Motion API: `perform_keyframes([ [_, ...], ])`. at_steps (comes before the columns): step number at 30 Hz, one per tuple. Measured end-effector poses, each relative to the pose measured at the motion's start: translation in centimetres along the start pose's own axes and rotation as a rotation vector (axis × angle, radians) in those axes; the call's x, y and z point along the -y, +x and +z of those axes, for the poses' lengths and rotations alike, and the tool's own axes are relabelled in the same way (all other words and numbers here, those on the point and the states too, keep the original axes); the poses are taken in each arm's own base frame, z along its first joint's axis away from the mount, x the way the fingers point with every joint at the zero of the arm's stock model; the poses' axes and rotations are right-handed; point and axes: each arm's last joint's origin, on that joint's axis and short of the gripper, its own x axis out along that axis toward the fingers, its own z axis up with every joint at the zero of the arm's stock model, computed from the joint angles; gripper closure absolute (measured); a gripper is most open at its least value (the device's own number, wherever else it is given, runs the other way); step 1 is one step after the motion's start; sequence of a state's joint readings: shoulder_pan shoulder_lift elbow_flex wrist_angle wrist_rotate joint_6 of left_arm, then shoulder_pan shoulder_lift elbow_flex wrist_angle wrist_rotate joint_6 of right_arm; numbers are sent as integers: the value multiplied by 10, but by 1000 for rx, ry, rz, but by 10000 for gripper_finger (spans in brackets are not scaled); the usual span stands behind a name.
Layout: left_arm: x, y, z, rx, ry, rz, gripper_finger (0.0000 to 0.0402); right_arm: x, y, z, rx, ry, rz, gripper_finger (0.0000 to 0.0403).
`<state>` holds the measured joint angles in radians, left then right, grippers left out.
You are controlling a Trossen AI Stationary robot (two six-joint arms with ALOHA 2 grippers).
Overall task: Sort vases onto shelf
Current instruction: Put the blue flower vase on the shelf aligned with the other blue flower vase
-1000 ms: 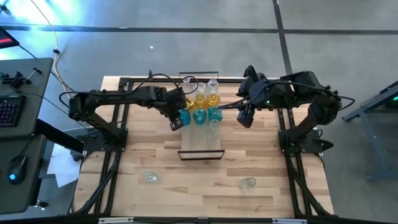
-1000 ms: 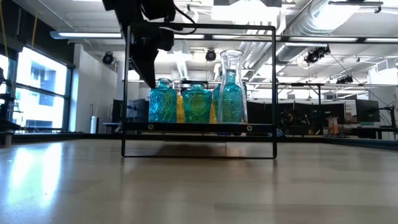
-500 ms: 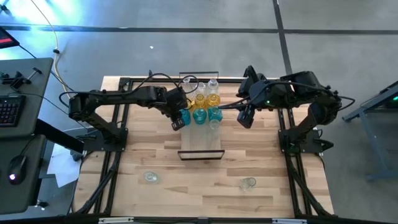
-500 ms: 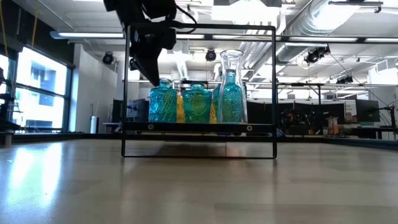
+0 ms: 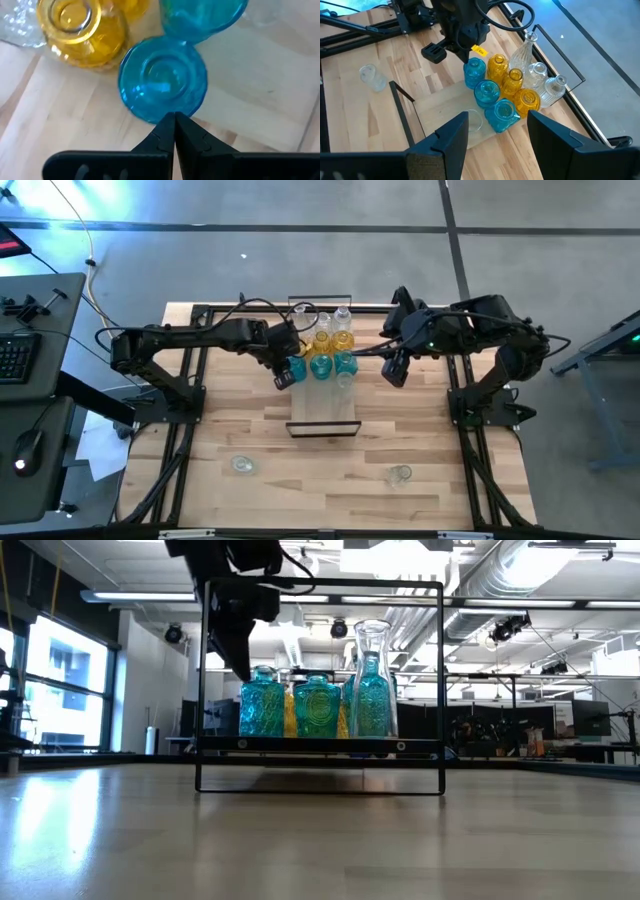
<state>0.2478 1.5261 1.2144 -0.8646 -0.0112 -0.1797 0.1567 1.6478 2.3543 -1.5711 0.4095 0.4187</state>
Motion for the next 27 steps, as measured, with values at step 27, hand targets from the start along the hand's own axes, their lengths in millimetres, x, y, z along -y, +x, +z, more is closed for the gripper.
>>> perform_keyframes([
  [27, 0, 0, 5, 52, 15, 11, 401, -2, -1, -1, 0, 3, 8, 217],
])
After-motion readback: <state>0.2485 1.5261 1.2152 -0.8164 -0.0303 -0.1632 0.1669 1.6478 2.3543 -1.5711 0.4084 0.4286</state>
